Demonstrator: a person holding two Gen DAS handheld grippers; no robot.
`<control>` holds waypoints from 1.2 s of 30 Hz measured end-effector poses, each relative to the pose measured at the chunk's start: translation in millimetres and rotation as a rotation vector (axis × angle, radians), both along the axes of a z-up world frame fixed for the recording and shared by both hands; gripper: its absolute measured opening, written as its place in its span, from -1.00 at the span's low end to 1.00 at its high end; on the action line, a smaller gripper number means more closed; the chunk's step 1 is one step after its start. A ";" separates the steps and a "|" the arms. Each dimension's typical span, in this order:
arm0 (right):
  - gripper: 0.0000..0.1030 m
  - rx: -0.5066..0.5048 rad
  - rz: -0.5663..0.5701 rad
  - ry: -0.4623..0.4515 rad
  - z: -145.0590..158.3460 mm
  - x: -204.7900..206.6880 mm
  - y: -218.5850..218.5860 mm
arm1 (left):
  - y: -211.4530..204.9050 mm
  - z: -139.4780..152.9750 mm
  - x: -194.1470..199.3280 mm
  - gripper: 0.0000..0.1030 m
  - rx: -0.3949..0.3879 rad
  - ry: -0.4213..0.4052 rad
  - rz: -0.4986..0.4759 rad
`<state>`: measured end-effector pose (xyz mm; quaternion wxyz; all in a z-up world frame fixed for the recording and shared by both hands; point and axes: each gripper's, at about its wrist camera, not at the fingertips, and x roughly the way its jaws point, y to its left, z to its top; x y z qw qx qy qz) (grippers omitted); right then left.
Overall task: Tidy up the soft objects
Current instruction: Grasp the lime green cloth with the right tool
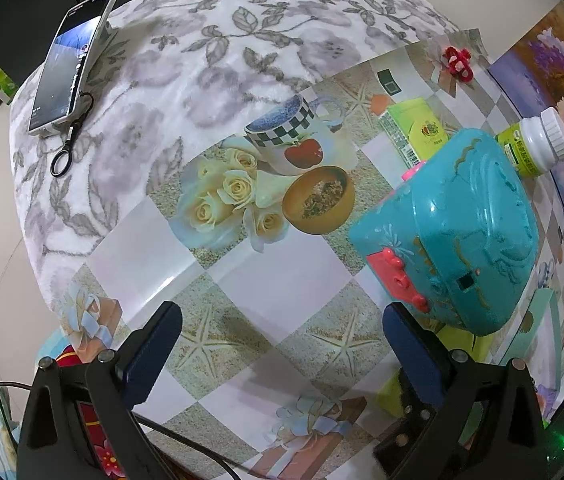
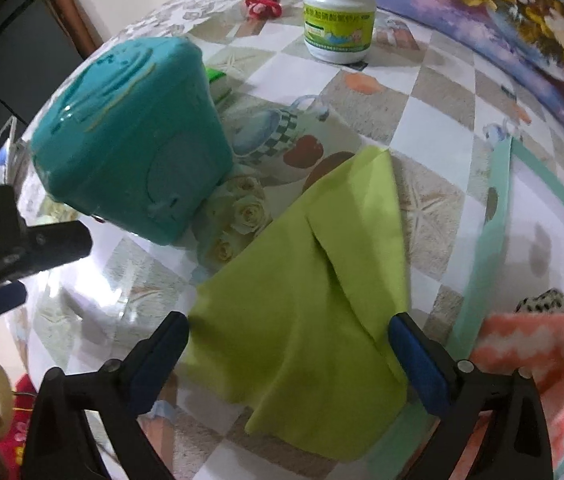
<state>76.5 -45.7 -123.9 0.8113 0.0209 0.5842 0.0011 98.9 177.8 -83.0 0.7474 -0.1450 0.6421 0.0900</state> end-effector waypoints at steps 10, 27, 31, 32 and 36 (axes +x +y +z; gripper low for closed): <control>0.49 0.039 -0.011 -0.036 4.2 7.1 -18.8 | 12.2 -16.8 4.2 0.95 -0.010 0.005 0.024; 0.07 0.195 -0.007 -0.036 9.0 -0.2 -30.4 | 14.0 -29.2 -5.2 0.95 -0.047 0.014 0.033; 0.09 0.168 -0.003 -0.032 11.2 -6.6 -29.7 | 9.5 -30.6 -7.4 0.95 -0.049 0.014 0.026; 0.09 0.170 -0.001 -0.029 11.6 -7.4 -29.1 | 7.9 -29.0 -6.1 0.95 -0.050 0.014 0.024; 0.13 0.155 0.027 -0.018 17.0 -16.3 -22.2 | 3.7 -26.8 -9.8 0.95 -0.057 0.016 0.024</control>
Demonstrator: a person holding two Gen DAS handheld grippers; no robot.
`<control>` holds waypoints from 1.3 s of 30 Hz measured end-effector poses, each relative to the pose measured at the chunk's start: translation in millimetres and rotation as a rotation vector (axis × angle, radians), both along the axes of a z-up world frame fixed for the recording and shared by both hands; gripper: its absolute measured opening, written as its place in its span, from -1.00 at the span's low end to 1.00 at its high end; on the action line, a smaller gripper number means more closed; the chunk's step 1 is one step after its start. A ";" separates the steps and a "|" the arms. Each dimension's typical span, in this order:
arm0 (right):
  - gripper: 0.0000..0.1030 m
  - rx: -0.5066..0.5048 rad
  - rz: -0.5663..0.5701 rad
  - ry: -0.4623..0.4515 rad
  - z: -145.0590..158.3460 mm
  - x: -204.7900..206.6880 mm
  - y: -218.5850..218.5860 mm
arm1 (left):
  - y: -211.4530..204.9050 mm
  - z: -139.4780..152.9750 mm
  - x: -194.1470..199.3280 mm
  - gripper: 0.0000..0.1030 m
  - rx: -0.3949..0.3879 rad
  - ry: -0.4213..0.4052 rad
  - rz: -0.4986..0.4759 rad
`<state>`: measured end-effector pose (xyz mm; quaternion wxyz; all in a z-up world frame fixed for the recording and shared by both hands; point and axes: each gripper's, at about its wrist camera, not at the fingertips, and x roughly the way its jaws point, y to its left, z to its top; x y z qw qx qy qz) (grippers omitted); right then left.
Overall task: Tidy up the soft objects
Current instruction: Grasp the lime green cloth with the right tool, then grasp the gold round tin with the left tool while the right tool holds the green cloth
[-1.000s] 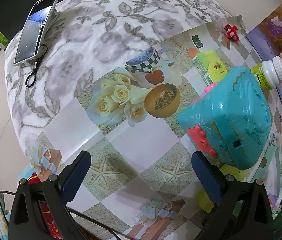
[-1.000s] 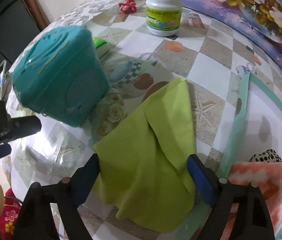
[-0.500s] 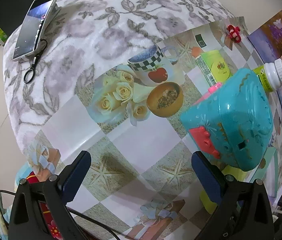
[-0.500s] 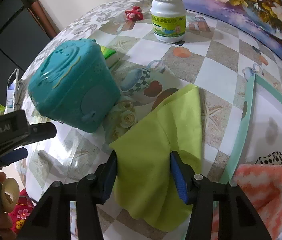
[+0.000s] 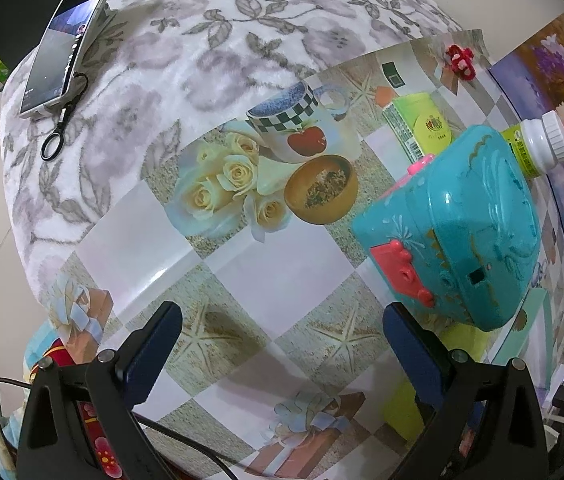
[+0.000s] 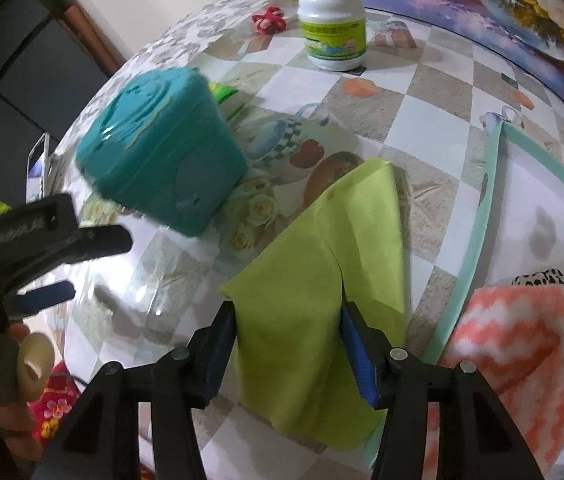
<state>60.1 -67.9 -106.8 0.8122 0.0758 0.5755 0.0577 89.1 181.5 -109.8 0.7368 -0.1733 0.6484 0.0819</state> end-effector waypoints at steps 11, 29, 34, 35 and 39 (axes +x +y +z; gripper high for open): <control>-0.25 -0.092 0.065 0.056 -2.3 -17.7 14.3 | 3.2 1.6 -6.5 0.95 -0.016 0.001 0.005; -0.91 -0.020 0.023 -0.029 31.0 -25.2 3.1 | -12.7 10.9 -6.5 0.95 -0.057 -0.008 -0.022; -0.91 0.030 -0.016 -0.115 56.9 -31.3 -7.0 | -20.8 13.5 -6.4 0.95 -0.091 -0.016 -0.041; -0.91 0.040 -0.022 -0.129 59.5 -29.5 -8.4 | -23.8 14.3 -6.3 0.95 -0.100 -0.020 -0.049; -0.91 0.056 -0.052 -0.178 74.2 -33.0 -13.1 | -37.9 17.8 -6.4 0.95 -0.128 -0.032 -0.088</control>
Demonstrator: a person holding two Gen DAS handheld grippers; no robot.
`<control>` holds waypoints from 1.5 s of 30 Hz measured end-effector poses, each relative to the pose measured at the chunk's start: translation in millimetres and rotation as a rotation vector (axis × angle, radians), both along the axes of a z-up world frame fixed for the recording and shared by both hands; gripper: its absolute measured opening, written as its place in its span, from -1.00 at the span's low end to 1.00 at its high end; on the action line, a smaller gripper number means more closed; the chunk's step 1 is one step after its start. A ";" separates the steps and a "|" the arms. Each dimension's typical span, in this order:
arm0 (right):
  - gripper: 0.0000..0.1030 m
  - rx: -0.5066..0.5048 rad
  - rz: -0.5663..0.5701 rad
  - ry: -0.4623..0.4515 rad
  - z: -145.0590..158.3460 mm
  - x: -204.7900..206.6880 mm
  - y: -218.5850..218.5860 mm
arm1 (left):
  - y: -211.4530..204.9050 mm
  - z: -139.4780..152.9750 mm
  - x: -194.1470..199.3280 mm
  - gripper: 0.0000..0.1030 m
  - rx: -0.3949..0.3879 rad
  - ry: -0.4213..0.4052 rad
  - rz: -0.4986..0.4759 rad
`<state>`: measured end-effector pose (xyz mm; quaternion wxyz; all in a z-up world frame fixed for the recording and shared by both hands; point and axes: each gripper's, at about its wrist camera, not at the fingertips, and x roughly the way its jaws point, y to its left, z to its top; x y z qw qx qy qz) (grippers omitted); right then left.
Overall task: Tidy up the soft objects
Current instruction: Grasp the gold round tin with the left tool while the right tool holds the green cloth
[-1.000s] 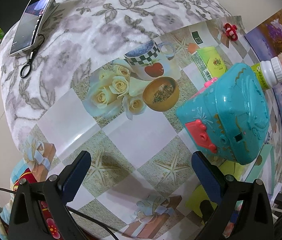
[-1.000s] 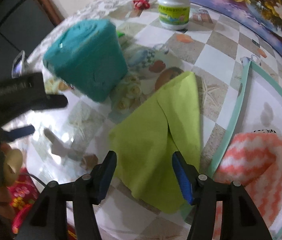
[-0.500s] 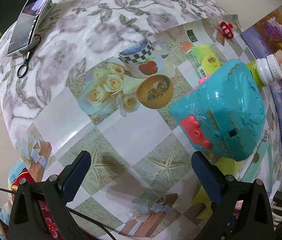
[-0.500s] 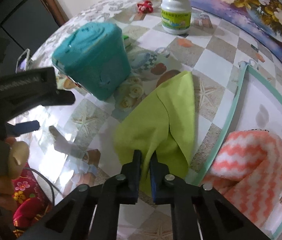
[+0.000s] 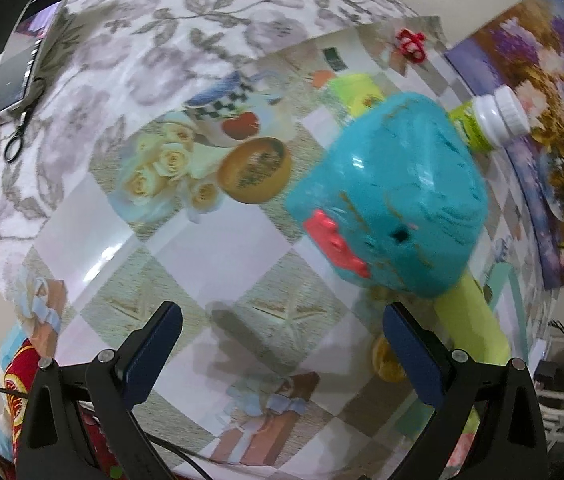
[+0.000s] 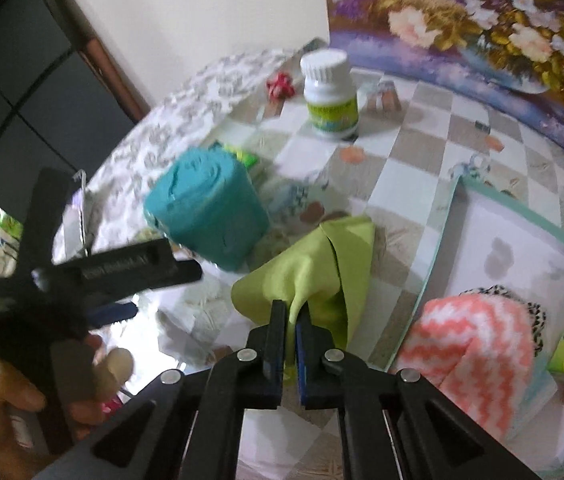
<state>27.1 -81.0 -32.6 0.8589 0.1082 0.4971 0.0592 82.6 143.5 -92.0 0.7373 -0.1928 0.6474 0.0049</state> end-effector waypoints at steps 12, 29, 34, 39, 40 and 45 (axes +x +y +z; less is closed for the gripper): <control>-0.91 0.023 -0.131 -0.083 23.1 -12.0 -40.4 | -83.4 8.4 -2.1 0.94 0.023 -0.050 -0.274; -0.91 0.059 -0.216 -0.080 20.4 -22.0 -73.6 | -144.8 -15.4 -5.2 0.76 0.069 -0.079 -0.461; -0.91 0.069 -0.222 -0.079 20.5 -22.9 -75.6 | -161.8 -24.8 -4.2 0.45 0.106 -0.075 -0.495; -0.91 0.074 -0.223 -0.079 20.6 -23.6 -77.2 | -162.5 -19.8 -9.6 0.10 0.109 -0.088 -0.504; -0.91 0.074 -0.224 -0.080 20.8 -24.1 -77.5 | -163.1 -19.5 -9.6 0.00 0.099 -0.087 -0.504; -0.91 0.077 -0.226 -0.083 21.1 -24.7 -77.9 | -160.7 -15.3 -10.9 -0.01 0.095 -0.085 -0.503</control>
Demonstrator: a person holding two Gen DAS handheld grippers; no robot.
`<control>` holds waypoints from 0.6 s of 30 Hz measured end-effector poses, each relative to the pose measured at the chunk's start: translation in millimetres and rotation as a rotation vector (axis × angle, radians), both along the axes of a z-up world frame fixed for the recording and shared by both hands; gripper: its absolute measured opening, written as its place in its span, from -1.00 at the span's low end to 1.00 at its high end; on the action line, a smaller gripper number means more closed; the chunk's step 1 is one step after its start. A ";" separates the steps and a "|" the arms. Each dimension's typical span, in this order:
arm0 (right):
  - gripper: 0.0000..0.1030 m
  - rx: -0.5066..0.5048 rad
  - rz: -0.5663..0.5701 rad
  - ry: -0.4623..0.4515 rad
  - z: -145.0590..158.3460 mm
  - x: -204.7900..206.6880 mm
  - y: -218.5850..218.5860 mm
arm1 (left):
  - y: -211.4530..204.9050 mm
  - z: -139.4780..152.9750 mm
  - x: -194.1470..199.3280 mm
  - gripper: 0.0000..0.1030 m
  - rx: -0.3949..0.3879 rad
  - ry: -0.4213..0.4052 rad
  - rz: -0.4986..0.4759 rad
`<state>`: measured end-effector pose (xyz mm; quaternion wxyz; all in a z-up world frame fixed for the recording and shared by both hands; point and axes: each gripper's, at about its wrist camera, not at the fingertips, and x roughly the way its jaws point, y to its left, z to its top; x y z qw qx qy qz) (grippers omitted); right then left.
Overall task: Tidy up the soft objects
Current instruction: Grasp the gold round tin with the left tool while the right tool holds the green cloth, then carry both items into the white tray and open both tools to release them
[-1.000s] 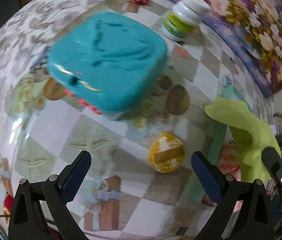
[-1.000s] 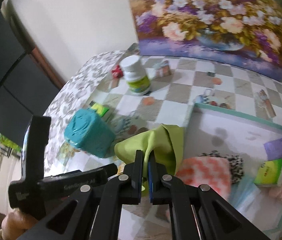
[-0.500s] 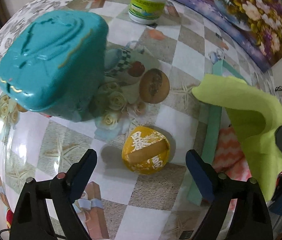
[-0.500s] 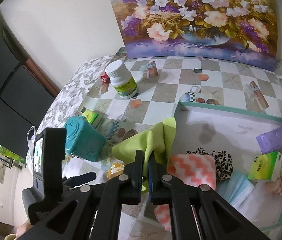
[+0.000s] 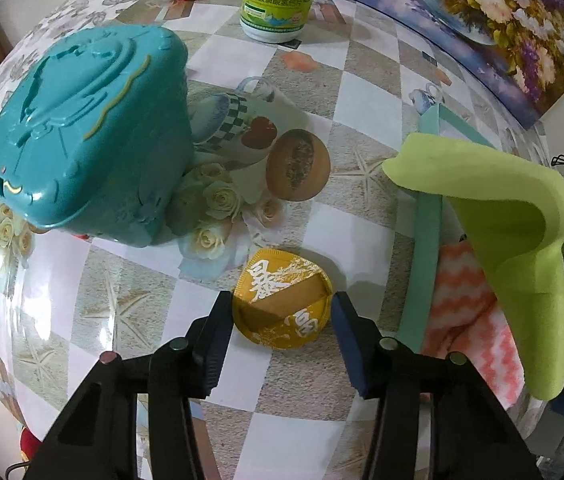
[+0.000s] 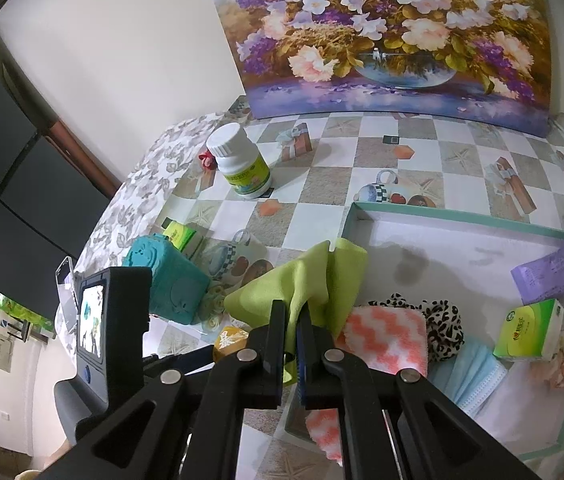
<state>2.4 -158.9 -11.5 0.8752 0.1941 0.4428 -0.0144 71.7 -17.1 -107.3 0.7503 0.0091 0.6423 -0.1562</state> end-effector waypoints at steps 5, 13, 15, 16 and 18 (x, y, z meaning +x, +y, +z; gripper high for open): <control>-0.91 0.001 0.001 0.000 -0.4 -0.2 -0.2 | 13.7 7.0 2.0 -0.02 -0.006 -0.011 0.042; -0.91 0.012 0.001 -0.055 13.8 -4.9 -0.1 | 15.3 44.1 -5.8 -0.02 -0.031 -0.140 0.058; -0.91 0.005 0.000 -0.076 21.2 -7.5 0.9 | 15.1 57.1 -9.6 -0.02 -0.044 -0.188 0.059; -0.91 0.000 0.000 -0.091 26.1 -9.4 1.5 | 15.5 62.0 -10.4 -0.02 -0.047 -0.205 0.060; -0.91 -0.004 -0.002 -0.113 33.2 -12.1 1.7 | 16.1 73.7 -14.1 -0.02 -0.057 -0.252 0.060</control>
